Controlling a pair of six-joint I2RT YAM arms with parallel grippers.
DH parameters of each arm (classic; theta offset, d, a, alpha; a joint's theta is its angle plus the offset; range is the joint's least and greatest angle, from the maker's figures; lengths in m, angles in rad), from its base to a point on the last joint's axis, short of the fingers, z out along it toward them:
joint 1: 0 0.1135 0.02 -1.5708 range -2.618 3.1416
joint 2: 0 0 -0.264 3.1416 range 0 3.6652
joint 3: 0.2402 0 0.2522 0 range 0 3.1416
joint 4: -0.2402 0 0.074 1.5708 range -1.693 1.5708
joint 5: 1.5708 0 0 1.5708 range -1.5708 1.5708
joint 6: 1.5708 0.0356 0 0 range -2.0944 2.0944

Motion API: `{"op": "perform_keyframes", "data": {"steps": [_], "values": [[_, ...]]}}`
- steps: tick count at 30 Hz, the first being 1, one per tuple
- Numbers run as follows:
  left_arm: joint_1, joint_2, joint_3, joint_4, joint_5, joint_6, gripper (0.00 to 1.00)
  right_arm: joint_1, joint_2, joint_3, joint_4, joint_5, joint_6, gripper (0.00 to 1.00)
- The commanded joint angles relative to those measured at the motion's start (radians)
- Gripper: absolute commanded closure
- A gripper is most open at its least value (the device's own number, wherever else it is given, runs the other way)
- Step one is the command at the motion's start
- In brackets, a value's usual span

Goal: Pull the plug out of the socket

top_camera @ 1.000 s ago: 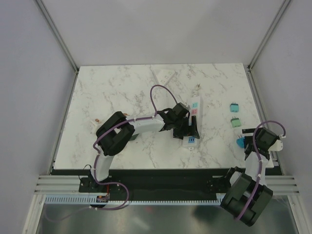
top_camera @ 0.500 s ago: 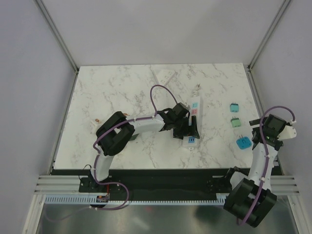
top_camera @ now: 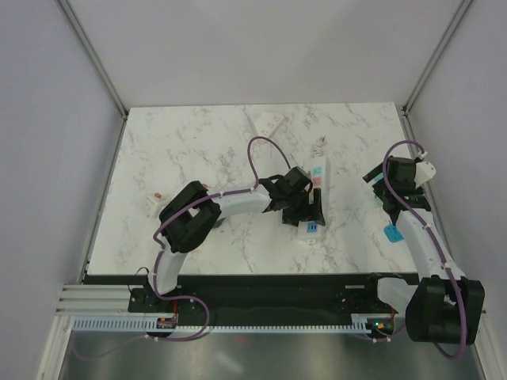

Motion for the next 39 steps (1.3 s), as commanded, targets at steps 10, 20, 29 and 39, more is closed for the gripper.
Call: {"op": "perform_keyframes", "data": {"steps": [10, 20, 29, 39], "values": [[-0.036, 0.111, 0.010, -0.189, -0.065, -0.017, 0.01, 0.084, 0.131, 0.010, 0.153, -0.109, -0.125, 0.02], [-0.037, 0.015, 0.004, -0.203, -0.065, 0.014, 0.00, 0.128, 0.160, 0.031, 0.164, -0.223, -0.251, 0.02], [0.002, -0.276, -0.218, -0.119, -0.154, 0.060, 0.00, 0.298, 0.204, 0.077, 0.159, -0.232, -0.270, 0.02], [0.065, -0.746, -0.514, -0.004, -0.269, 0.140, 0.00, 0.536, 0.244, 0.090, 0.193, -0.220, -0.253, 0.02]]}}
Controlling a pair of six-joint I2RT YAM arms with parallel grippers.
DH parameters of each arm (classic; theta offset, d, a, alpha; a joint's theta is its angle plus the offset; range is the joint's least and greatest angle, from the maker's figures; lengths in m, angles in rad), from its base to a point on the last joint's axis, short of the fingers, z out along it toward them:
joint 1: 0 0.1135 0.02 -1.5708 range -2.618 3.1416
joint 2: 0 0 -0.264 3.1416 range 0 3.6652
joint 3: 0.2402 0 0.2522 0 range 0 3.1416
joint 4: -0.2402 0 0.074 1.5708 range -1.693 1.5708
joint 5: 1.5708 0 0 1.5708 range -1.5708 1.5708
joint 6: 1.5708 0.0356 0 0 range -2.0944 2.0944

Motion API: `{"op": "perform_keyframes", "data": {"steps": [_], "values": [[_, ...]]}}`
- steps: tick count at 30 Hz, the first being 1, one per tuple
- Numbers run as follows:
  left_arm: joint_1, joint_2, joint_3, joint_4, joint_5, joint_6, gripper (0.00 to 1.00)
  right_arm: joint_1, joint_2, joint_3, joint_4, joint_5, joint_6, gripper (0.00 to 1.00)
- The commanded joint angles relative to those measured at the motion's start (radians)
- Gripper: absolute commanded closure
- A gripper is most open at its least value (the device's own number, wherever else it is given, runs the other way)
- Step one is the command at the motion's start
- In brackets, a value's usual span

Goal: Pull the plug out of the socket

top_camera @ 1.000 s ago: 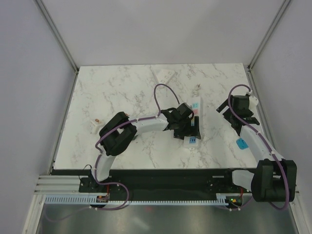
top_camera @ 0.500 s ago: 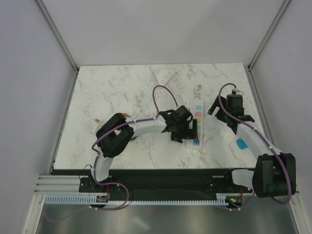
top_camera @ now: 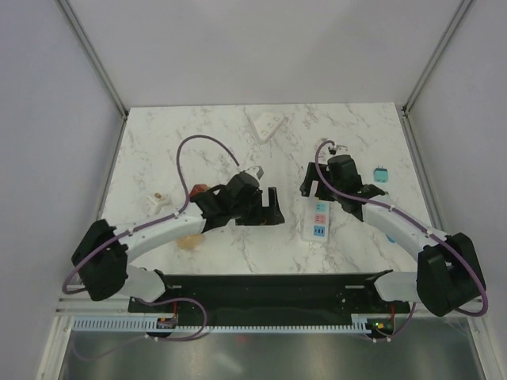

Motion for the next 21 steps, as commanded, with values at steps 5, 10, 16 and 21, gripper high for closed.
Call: {"op": "perform_keyframes", "data": {"steps": [5, 10, 16, 21], "values": [[0.026, -0.359, -0.260, 0.152, -0.122, 0.058, 0.00, 0.144, -0.008, -0.042, 0.057, 0.051, 0.017, 0.02], [0.027, -0.676, -0.539, 0.364, -0.205, -0.012, 0.00, 0.190, -0.137, -0.174, 0.108, 0.074, 0.049, 0.02], [0.026, -0.862, -0.647, 0.293, -0.223, -0.057, 0.00, 0.190, -0.272, -0.303, 0.149, 0.068, 0.087, 0.02], [0.026, -1.003, -0.722, 0.302, -0.223, -0.140, 0.00, 0.190, -0.277, -0.441, 0.299, 0.028, 0.164, 0.02]]}}
